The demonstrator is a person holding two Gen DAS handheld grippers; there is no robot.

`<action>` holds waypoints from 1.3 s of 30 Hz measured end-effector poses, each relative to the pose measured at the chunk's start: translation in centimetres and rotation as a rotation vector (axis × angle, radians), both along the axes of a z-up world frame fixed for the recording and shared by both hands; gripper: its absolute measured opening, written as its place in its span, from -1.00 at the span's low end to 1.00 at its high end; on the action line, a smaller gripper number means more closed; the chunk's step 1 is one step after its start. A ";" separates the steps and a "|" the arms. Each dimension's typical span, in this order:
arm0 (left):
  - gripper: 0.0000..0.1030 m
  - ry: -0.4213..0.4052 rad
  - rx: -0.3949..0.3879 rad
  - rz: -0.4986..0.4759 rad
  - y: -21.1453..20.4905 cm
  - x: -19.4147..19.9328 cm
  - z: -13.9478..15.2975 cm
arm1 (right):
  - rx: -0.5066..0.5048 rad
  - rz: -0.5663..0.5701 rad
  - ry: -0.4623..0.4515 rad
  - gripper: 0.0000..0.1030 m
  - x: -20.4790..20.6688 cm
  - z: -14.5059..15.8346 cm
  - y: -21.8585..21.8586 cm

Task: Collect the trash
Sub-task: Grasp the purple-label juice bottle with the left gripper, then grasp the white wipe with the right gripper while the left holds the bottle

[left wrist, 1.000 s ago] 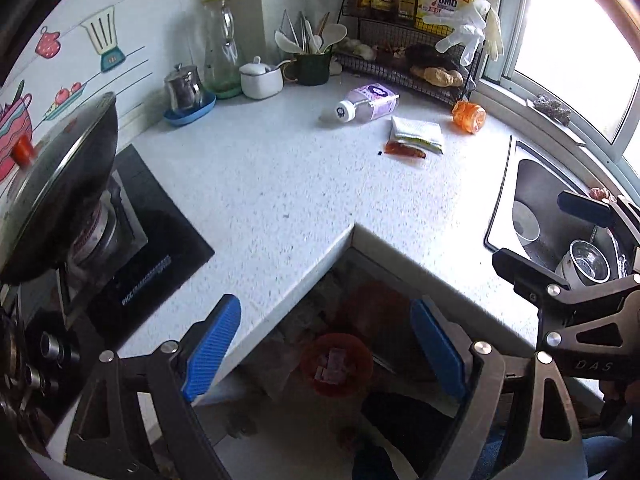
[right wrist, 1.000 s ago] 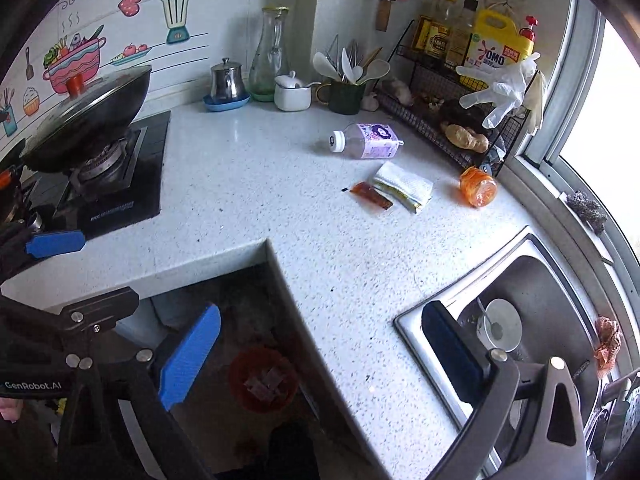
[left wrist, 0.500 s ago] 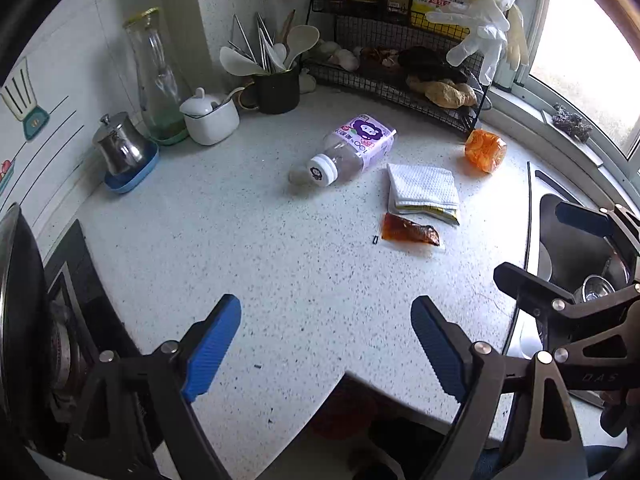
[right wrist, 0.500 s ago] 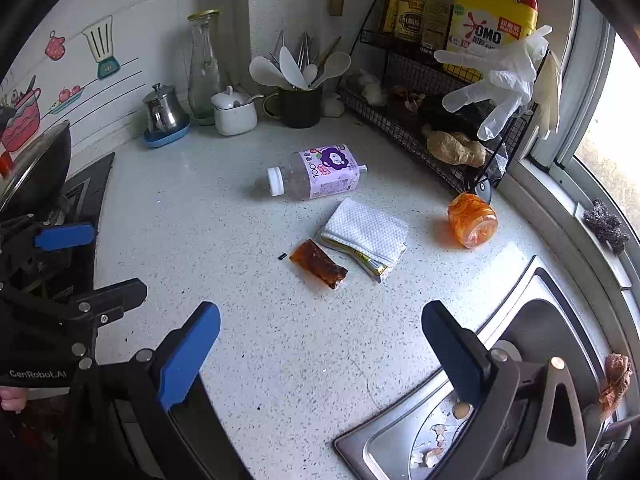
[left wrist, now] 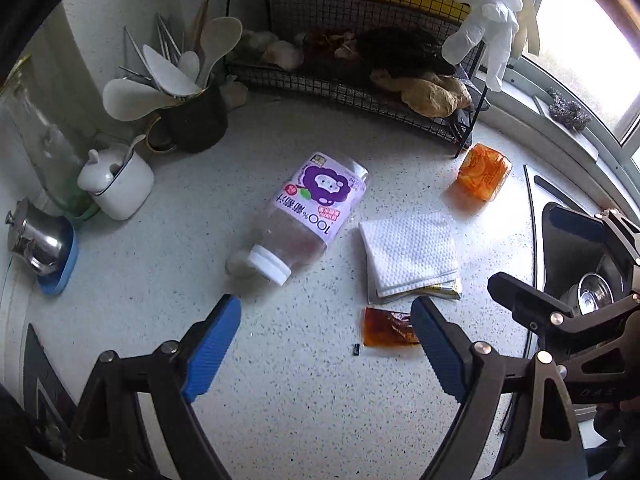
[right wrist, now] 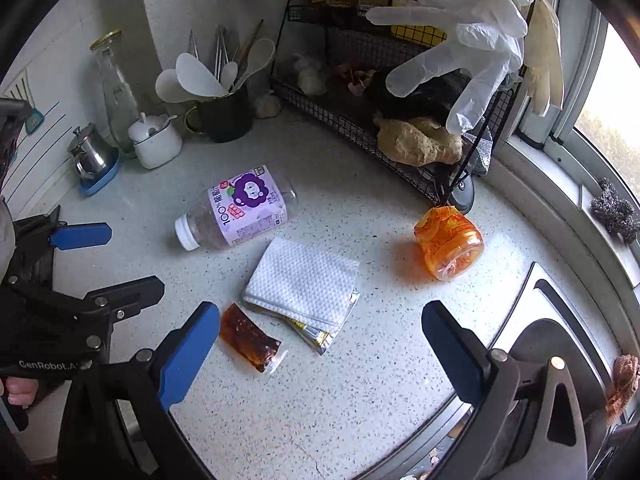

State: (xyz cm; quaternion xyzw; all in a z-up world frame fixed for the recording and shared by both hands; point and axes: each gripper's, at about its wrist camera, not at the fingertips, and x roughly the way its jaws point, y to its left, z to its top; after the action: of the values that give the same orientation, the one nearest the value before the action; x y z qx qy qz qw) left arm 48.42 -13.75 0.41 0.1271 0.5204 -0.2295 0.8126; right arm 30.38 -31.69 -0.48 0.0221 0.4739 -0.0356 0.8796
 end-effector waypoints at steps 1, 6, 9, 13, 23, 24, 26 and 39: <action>0.66 0.008 0.008 -0.029 -0.5 0.8 -0.2 | 0.007 -0.016 0.008 0.96 0.4 -0.2 -0.2; 0.66 0.059 0.046 -0.160 -2.2 4.3 -1.6 | 0.000 -0.106 0.048 0.96 2.4 -0.8 -1.4; 0.66 0.089 0.072 -0.245 -3.5 5.8 -2.8 | 0.011 -0.149 0.072 0.96 3.1 -1.2 -1.8; 0.66 0.122 0.107 -0.338 -5.1 7.5 -4.7 | 0.018 -0.205 0.110 0.96 4.1 -2.2 -2.7; 0.44 0.156 0.121 -0.405 -6.5 10.6 -7.5 | 0.047 -0.258 0.182 0.96 6.0 -4.1 -3.7; 0.44 0.155 0.113 -0.404 -6.5 10.7 -7.5 | 0.049 -0.258 0.187 0.96 6.0 -4.2 -3.7; 0.44 0.157 0.096 -0.395 -6.5 10.7 -7.5 | 0.048 -0.253 0.196 0.96 6.0 -4.3 -3.8; 0.41 0.078 0.051 -0.263 -3.9 7.2 -4.7 | 0.068 -0.153 0.156 0.96 5.4 -2.4 -3.7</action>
State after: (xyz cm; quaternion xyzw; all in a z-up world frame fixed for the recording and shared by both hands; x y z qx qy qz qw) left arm 55.60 -17.61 -4.30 0.2057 0.5360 -0.3256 0.7513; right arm 35.80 -35.43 -2.88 0.0851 0.5386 -0.0881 0.8336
